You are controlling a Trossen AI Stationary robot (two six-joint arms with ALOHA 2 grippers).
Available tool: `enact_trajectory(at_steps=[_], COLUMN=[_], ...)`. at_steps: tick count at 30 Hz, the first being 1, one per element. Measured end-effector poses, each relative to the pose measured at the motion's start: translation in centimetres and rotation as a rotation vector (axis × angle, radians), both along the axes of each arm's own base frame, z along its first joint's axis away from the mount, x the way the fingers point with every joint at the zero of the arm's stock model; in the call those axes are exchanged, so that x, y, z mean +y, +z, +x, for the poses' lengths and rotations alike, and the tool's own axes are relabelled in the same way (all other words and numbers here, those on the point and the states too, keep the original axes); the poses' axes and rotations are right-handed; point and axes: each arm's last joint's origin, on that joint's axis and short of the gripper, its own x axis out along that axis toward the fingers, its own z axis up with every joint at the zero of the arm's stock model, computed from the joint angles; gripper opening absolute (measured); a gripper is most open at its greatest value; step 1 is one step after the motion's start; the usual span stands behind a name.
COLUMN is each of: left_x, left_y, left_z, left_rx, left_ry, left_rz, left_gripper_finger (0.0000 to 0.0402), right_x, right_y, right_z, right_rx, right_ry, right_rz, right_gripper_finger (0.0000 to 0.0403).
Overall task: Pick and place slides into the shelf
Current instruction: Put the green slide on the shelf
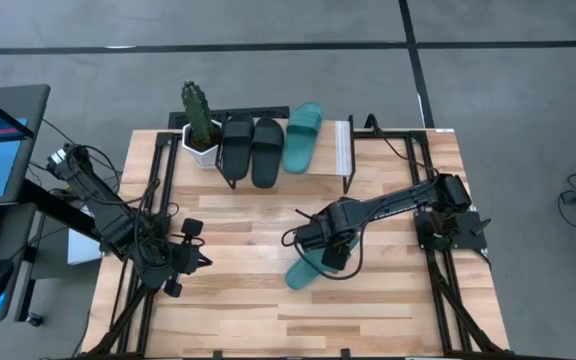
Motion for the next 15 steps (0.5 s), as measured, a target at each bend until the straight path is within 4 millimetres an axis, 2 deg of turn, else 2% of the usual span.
enact_trajectory(at_steps=[5, 10, 15], left_x=[0.0, 0.0, 0.0], left_y=[0.0, 0.0, 0.0], left_z=[0.0, 0.0, 0.0], left_rx=[0.000, 0.000, 0.000], left_ry=[0.000, -0.001, 0.000], left_rz=[0.000, 0.000, 0.001], left_gripper_finger=[0.0002, 0.0002, 0.0002], right_x=[-0.5, -1.3, -1.4], right_y=[0.0, 0.1, 0.2], right_z=[-0.1, -0.6, -0.6], right_rx=[0.017, 0.058, 0.059], right_ry=[0.037, -0.053, -0.057], right_rz=[-0.057, -0.138, -0.152], right_gripper_finger=[0.0213, 0.0199, 0.0188])
